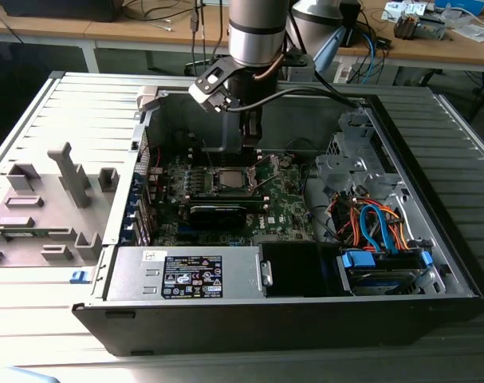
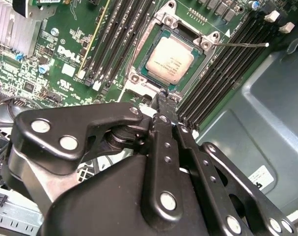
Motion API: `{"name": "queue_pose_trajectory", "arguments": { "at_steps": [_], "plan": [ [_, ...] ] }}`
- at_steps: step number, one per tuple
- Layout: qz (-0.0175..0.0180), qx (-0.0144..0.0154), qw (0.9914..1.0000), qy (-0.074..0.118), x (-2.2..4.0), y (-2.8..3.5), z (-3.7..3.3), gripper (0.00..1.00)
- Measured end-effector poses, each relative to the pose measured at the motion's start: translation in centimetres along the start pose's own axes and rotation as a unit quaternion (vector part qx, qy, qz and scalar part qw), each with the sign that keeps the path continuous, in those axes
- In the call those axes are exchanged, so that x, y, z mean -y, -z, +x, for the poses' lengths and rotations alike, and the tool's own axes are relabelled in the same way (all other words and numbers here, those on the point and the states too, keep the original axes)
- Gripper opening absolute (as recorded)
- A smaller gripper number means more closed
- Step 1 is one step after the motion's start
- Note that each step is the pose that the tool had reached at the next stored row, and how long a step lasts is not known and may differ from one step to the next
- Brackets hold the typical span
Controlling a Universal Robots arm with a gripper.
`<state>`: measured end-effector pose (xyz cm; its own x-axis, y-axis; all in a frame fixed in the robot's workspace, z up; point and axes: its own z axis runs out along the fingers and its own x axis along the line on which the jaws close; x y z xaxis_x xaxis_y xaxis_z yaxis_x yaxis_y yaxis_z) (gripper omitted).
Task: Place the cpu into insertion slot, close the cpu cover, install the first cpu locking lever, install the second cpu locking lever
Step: 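Close the cpu cover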
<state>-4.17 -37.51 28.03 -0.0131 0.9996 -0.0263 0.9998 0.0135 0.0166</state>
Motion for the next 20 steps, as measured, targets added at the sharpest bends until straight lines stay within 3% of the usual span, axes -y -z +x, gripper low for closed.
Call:
{"name": "queue_pose_trajectory", "arguments": {
  "at_steps": [20],
  "plan": [
    [0.0,0.0,1.0,0.0,-1.18,-0.02,-0.01,0.11]
  ]
}}
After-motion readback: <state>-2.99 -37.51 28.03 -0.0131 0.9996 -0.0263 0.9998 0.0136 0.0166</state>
